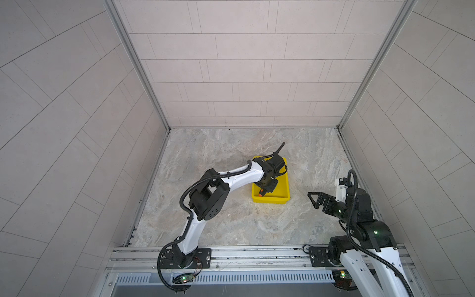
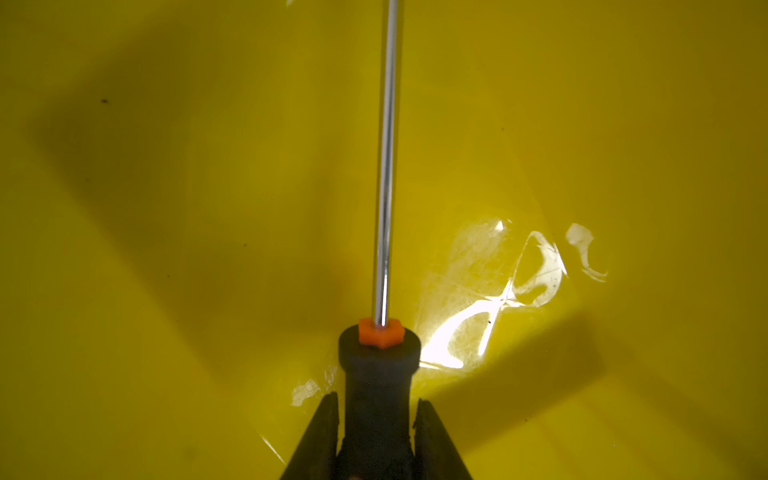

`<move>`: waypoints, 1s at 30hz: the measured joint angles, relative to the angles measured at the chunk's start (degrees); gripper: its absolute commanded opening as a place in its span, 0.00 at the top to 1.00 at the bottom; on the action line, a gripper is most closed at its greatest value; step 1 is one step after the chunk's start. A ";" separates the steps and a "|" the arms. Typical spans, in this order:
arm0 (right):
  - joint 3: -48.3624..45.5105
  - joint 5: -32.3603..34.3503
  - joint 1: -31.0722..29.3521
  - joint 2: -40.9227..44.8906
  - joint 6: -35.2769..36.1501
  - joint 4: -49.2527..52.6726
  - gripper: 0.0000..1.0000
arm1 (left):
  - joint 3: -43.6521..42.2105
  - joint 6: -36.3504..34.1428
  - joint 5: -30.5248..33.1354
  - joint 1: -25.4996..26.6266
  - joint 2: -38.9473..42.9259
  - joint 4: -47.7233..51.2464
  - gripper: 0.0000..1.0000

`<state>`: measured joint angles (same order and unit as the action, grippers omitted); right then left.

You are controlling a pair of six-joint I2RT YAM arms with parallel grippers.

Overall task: Put the screwdriver in the bin
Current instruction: 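Lower the screwdriver into the yellow bin and open the left gripper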

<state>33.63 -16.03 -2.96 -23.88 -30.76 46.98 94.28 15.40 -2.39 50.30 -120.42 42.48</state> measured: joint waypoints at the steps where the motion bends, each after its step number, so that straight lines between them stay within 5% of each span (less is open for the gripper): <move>1: 0.00 0.00 0.00 0.00 0.00 0.00 0.00 | 0.00 0.07 -0.02 0.00 -0.07 -0.22 0.76; 13: 0.00 -0.02 0.00 0.00 0.02 0.00 0.00 | 0.00 0.66 -0.92 0.00 -0.17 -1.68 0.54; 25: 0.00 -0.04 0.00 0.00 0.02 0.00 0.00 | 2.69 1.25 -1.92 -0.02 0.55 -1.64 0.19; 28: 0.00 -0.02 0.00 0.00 0.02 0.00 0.00 | 2.71 1.16 -1.99 -0.07 2.89 -1.38 0.00; 30: 0.00 -0.02 0.00 -0.02 0.02 0.00 0.00 | 2.78 1.33 -1.90 -0.42 5.57 -1.07 0.00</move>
<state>33.63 -16.05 -2.96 -23.90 -30.74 46.98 97.06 16.73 -4.29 49.89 -114.85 41.41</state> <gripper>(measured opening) 0.995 0.992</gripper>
